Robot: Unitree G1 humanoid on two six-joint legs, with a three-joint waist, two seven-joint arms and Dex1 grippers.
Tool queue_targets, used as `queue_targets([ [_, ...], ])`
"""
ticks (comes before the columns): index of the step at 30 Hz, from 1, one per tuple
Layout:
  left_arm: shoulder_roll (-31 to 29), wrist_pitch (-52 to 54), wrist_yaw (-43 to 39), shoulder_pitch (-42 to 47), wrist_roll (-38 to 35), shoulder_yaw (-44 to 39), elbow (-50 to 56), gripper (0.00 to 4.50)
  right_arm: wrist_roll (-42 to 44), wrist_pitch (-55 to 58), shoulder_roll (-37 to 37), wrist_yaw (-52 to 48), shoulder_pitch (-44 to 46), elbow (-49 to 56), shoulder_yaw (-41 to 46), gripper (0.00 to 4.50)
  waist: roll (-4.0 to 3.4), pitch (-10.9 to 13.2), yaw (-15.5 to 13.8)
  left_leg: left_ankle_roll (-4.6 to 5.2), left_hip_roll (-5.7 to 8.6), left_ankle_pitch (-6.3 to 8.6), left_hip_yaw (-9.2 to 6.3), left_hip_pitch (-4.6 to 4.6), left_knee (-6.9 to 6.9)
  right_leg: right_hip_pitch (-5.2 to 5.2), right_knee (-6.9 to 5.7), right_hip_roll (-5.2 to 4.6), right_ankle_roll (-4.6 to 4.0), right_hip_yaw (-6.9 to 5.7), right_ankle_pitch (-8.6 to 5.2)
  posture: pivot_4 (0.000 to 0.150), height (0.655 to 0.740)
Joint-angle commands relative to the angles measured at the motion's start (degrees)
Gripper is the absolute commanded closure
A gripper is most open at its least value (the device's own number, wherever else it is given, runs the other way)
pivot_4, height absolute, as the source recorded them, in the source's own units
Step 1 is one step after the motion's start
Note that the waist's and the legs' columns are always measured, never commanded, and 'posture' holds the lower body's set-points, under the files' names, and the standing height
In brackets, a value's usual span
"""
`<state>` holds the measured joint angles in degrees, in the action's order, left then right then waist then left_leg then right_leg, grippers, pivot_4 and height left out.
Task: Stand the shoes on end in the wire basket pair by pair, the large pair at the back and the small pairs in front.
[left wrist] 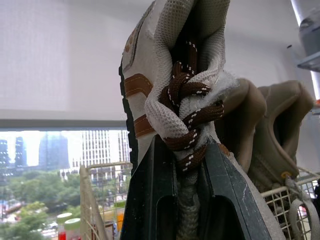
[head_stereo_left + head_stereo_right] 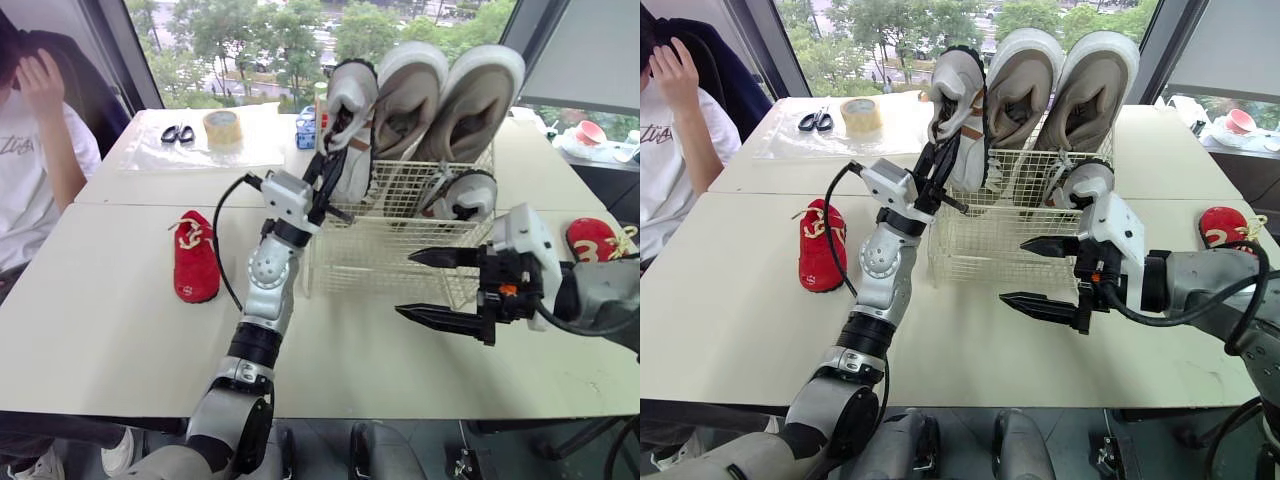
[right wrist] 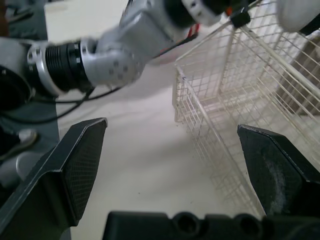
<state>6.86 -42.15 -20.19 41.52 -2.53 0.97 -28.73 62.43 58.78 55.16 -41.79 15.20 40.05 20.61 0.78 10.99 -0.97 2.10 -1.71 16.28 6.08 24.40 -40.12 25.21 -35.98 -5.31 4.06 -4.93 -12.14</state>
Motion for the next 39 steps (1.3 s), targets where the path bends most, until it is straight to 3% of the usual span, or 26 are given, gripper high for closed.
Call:
queue_targets([
  [1,0.3,-5.7,2.3,1.6,2.6,1.1,-4.0,4.49,4.8,-0.4,-0.4,4.6,-0.4,2.8,2.5,0.0,0.0,0.0,0.0,0.0,0.0,0.0,0.0,-0.01,0.0,-0.01,0.0,0.0,0.0,0.0,0.0,0.15,0.74],
  [4,0.2,-7.6,2.6,0.8,3.1,2.0,-6.5,4.49,6.7,-0.8,0.1,6.9,-1.1,3.3,2.5,0.0,0.0,-0.1,-0.1,0.0,0.01,0.0,-0.03,-0.03,-0.01,-0.06,0.02,0.0,0.0,-0.01,0.0,0.15,0.74],
  [9,0.5,-9.8,3.8,-1.6,4.3,2.7,-10.0,2.3,8.0,-1.6,1.1,8.2,-1.5,3.0,2.5,0.0,-0.02,-0.2,-1.3,0.02,0.01,0.0,-0.03,-0.07,-0.02,-0.11,0.04,-0.01,0.0,-0.02,0.0,0.15,0.74],
  [10,0.5,-10.0,3.7,-1.9,4.3,2.9,-10.4,1.72,8.2,-1.7,1.3,8.4,-1.5,2.9,2.5,0.0,-0.07,-0.3,-1.5,0.03,0.01,-0.01,-0.04,-0.12,-0.02,-0.16,0.04,-0.01,0.0,-0.02,-0.01,0.0,0.74],
  [13,-0.2,-9.2,1.8,-3.3,3.1,3.7,-9.3,0.22,7.7,-2.3,1.6,8.1,-1.2,2.4,1.9,0.0,-0.35,-4.1,-2.5,0.18,0.1,0.02,-0.02,0.06,-0.02,-0.09,0.19,0.01,0.17,-0.04,0.04,0.0,0.74],
  [14,-0.4,-8.8,1.4,-3.7,2.7,3.9,-8.8,0.05,7.6,-2.4,1.8,8.0,-1.2,2.3,1.8,0.0,-0.36,-4.5,-2.6,0.24,0.07,0.06,-0.01,-0.04,0.01,-0.3,0.46,0.07,0.22,-0.1,0.08,0.0,0.74],
  [18,-3.5,0.1,-4.0,-9.1,-1.3,5.8,0.1,0.05,6.8,-3.2,2.3,7.3,-1.0,1.6,1.0,0.0,-0.53,-5.5,-2.3,0.32,-0.1,0.12,-0.04,-0.06,0.01,-0.63,1.29,0.24,-0.18,-0.12,0.25,0.0,0.74],
  [23,-8.5,12.5,-8.9,-15.0,-6.8,6.8,14.2,0.05,5.2,-3.9,3.3,5.7,-1.2,0.1,0.7,0.0,-0.74,-6.0,-1.3,0.35,-0.12,0.14,-0.06,-0.06,0.01,-0.67,1.39,0.26,-0.18,-0.1,0.3,0.0,0.74],
  [32,-20.0,37.1,-12.9,-15.9,-19.7,1.9,36.4,0.05,1.9,-4.2,5.7,2.5,-4.9,-3.2,5.1,0.0,-0.82,-6.3,-1.3,0.36,-0.1,0.14,-0.04,-0.1,-0.01,-0.67,1.28,0.29,-0.07,-0.04,0.36,0.0,0.74],
  [39,-37.5,65.2,-21.8,-19.3,-41.9,-6.6,46.4,0.05,-2.1,-3.4,8.1,0.4,-10.2,-9.5,16.5,0.0,-0.91,-6.5,-1.1,0.35,-0.09,0.14,0.03,-0.29,-0.01,-0.67,0.98,0.32,-0.07,0.07,0.32,0.0,0.74],
])
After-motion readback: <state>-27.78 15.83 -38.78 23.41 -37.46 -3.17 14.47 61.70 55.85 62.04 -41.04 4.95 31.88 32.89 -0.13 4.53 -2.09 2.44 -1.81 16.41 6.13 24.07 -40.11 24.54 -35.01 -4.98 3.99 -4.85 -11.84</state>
